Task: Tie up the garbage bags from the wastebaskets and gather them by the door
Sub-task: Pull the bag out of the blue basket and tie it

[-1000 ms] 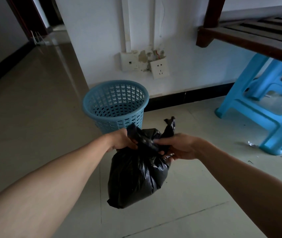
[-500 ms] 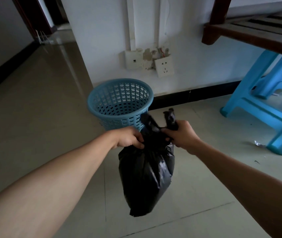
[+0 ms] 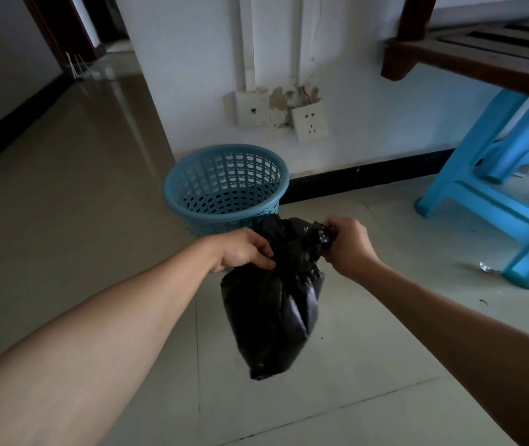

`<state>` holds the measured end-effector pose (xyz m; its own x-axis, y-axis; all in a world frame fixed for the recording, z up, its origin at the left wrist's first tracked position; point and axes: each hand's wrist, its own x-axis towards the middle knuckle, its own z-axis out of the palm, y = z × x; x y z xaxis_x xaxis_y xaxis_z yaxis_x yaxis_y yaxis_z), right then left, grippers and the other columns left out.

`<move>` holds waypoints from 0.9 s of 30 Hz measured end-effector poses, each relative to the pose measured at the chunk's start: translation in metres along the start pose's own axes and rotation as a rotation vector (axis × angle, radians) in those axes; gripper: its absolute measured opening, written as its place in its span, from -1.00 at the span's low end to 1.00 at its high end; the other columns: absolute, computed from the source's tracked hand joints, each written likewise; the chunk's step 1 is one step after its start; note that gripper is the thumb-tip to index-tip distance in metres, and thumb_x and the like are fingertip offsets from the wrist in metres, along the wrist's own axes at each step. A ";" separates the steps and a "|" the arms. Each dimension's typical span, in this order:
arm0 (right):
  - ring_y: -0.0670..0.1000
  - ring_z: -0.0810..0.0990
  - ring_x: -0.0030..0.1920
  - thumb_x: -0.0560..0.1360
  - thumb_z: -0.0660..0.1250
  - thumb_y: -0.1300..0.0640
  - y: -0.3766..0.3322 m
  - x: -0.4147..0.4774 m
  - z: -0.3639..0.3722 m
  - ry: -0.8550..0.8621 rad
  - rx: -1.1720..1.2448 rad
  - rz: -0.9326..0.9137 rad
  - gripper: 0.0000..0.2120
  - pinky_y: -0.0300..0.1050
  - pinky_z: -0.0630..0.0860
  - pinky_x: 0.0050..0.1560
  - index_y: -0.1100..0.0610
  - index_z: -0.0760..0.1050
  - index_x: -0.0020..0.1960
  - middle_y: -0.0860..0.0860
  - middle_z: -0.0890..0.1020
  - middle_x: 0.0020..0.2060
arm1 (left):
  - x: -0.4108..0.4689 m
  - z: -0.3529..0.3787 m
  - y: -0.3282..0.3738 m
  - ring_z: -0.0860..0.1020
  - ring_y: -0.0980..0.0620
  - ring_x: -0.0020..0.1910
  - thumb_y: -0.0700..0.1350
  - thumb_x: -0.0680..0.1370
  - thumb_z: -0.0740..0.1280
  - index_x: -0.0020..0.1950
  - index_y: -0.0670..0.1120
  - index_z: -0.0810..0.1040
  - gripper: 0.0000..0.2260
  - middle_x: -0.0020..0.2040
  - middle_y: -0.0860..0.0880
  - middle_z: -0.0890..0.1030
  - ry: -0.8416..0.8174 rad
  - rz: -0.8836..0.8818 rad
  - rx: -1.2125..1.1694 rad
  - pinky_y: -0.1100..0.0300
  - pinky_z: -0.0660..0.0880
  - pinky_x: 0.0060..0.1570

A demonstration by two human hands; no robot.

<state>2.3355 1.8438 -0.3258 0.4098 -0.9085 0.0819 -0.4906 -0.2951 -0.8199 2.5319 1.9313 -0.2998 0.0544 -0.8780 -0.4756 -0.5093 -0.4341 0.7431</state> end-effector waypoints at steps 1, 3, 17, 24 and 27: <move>0.09 0.51 -0.37 0.41 0.38 0.31 0.001 -0.001 0.001 0.071 -0.110 -0.070 -0.93 -0.08 0.47 -0.31 0.18 0.53 -0.16 0.07 0.60 -0.38 | 0.000 0.003 0.004 0.57 0.07 -0.17 -0.23 0.45 0.46 -0.22 -0.06 0.61 -0.89 -0.24 0.03 0.63 -0.015 0.009 -0.001 0.18 0.50 0.02; 0.20 0.48 -0.32 0.48 0.30 0.21 0.003 -0.003 0.001 0.109 -0.326 -0.204 -0.92 -0.05 0.40 -0.30 0.16 0.47 -0.03 0.13 0.59 -0.33 | 0.000 0.010 0.012 0.56 0.11 -0.19 -0.24 0.46 0.45 -0.20 -0.05 0.59 -0.89 -0.24 0.04 0.62 -0.055 0.016 -0.010 0.28 0.47 -0.05; 0.13 0.69 -0.17 0.47 0.43 0.27 0.048 -0.025 0.019 -0.386 0.701 0.539 -0.94 -0.07 0.62 -0.16 0.23 0.55 -0.10 0.13 0.68 -0.15 | 0.011 0.051 -0.030 0.58 0.00 -0.24 -0.23 0.53 0.37 -0.16 -0.06 0.51 -0.88 -0.24 -0.04 0.59 -0.229 -0.271 0.303 0.20 0.48 -0.23; 0.08 0.63 -0.13 0.50 0.35 -0.05 0.062 -0.027 0.012 -0.260 0.844 0.780 -0.78 0.00 0.55 -0.03 0.11 0.58 -0.05 0.04 0.64 -0.14 | 0.038 0.047 -0.009 0.54 0.02 -0.16 -0.16 0.43 0.44 -0.07 -0.09 0.61 -0.89 -0.12 -0.06 0.60 0.243 0.042 0.146 0.14 0.51 -0.09; 0.08 0.58 -0.16 0.54 0.31 -0.02 0.063 -0.027 0.012 -0.188 0.882 0.838 -0.76 0.01 0.58 -0.03 0.14 0.54 -0.16 0.05 0.62 -0.20 | 0.053 0.062 -0.002 0.55 0.07 -0.15 -0.05 0.39 0.52 0.03 -0.06 0.64 -0.75 -0.08 -0.02 0.62 0.162 0.087 0.165 0.22 0.47 -0.11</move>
<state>2.3031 1.8537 -0.3864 0.3587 -0.6428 -0.6769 0.0018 0.7256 -0.6881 2.4824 1.8988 -0.3560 0.1341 -0.9373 -0.3217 -0.6508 -0.3281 0.6847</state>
